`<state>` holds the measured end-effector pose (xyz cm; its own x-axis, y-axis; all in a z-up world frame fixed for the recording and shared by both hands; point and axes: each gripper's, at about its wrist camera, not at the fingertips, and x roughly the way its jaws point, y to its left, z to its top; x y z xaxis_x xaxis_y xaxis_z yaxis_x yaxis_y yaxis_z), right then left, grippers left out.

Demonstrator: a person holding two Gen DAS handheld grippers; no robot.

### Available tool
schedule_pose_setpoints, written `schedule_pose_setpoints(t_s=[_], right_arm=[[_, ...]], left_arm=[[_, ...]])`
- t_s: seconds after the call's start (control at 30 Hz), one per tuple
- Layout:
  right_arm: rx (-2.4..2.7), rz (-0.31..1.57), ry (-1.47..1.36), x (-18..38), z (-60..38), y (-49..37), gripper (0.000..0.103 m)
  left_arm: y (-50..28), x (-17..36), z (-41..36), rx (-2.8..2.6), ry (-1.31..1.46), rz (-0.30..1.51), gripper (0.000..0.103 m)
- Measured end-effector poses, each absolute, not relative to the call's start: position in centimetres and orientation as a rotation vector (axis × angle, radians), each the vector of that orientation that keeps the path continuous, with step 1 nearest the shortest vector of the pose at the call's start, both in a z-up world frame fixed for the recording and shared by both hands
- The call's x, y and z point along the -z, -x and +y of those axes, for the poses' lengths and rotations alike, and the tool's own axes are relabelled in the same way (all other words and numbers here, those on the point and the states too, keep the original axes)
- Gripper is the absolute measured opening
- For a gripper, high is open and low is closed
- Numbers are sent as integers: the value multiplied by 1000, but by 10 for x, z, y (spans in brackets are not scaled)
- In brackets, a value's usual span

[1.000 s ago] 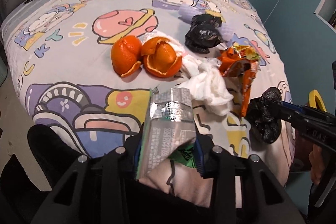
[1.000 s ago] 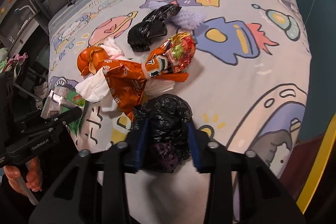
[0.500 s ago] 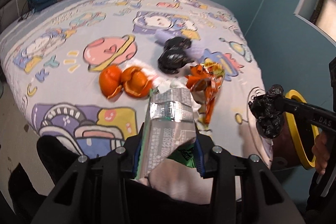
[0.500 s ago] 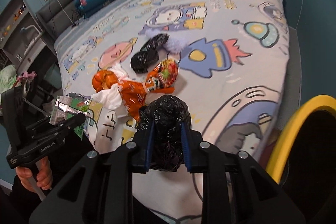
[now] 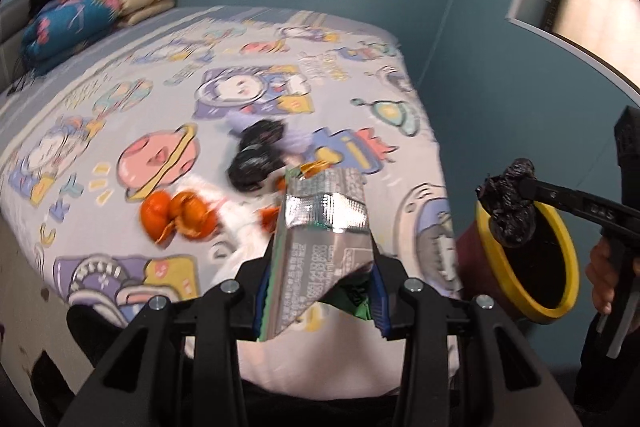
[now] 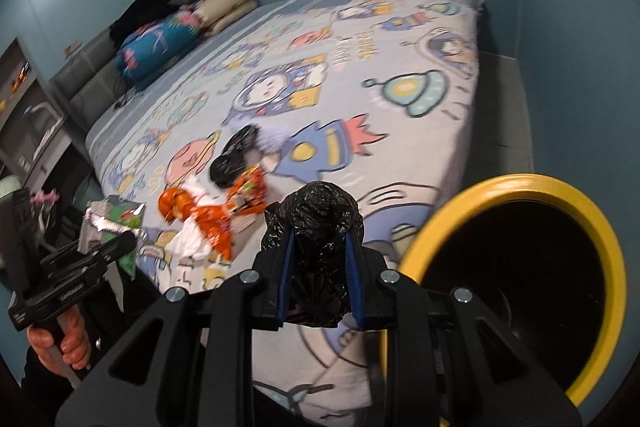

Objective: Collect trash
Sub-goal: 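Carry both items over the yellow-rimmed bin and open both tools to drop them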

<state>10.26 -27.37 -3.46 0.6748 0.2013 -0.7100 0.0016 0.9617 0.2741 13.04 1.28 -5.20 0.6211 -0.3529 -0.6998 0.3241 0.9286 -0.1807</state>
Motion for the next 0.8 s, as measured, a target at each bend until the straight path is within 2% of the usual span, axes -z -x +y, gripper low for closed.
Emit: schedule_pose_setpoints(t_s=[0.4, 0.8], right_arm=[[122, 705, -325, 3, -360, -67, 23], [269, 698, -414, 7, -419, -52, 23]], left_arm=[[-121, 8, -100, 619, -98, 761, 37], [-117, 25, -203, 802, -164, 810, 37]])
